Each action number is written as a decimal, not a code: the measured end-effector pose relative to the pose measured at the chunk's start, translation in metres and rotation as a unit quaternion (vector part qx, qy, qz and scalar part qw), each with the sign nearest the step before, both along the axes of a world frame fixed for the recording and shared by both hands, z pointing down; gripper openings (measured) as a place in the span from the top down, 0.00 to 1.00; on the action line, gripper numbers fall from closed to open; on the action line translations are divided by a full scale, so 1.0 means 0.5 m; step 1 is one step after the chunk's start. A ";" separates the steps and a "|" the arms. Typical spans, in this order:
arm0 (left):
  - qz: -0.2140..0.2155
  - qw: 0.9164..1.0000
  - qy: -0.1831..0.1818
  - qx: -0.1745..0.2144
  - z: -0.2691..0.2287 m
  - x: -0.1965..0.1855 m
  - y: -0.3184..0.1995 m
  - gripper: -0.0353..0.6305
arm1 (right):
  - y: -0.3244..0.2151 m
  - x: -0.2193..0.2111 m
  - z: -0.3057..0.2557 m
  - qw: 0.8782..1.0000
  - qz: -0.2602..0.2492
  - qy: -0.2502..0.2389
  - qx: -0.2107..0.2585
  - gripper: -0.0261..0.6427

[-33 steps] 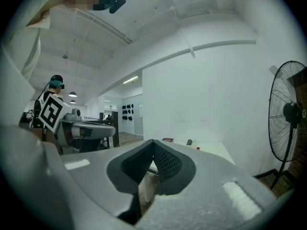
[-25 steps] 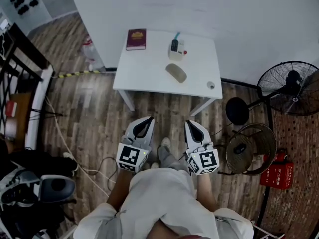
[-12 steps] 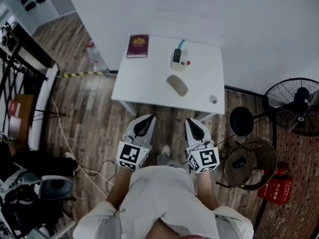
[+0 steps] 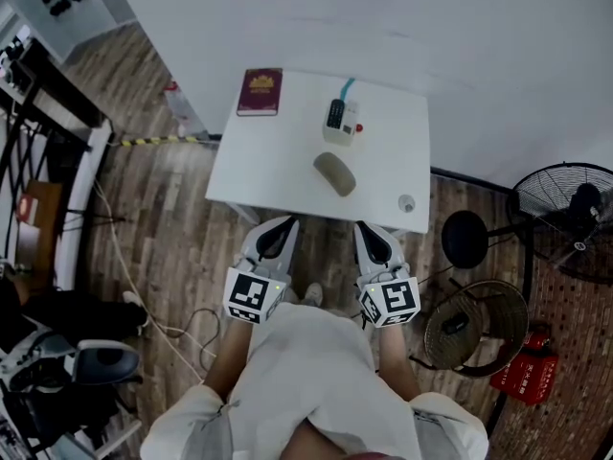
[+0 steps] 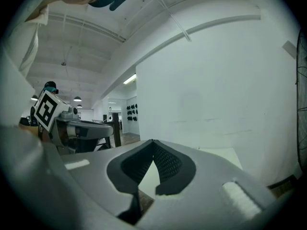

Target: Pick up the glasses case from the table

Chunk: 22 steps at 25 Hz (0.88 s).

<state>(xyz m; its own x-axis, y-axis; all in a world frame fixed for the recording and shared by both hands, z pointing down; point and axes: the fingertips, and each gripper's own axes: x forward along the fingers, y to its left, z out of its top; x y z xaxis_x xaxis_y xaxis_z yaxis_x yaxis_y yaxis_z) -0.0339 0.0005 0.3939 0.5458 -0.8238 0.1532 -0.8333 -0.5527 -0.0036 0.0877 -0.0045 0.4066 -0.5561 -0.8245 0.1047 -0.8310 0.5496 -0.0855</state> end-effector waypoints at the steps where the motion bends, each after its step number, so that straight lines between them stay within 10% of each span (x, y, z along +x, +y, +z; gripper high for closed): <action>1: -0.001 1.000 0.002 0.002 -0.002 0.003 -0.010 0.92 | -0.008 0.000 0.001 1.000 -0.002 0.001 -0.001 0.95; 22: 0.023 1.000 0.010 -0.009 0.027 0.009 -0.243 0.92 | -0.215 -0.008 0.027 0.999 0.012 0.026 -0.015 0.95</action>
<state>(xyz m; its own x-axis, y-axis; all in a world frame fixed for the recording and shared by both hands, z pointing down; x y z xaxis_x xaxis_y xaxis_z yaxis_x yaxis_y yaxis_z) -0.0296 -0.1211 0.4075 0.5868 -0.7944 0.1569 -0.8064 -0.5910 0.0233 0.0839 -0.1120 0.4203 -0.5299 -0.8331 0.1588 -0.8473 0.5278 -0.0582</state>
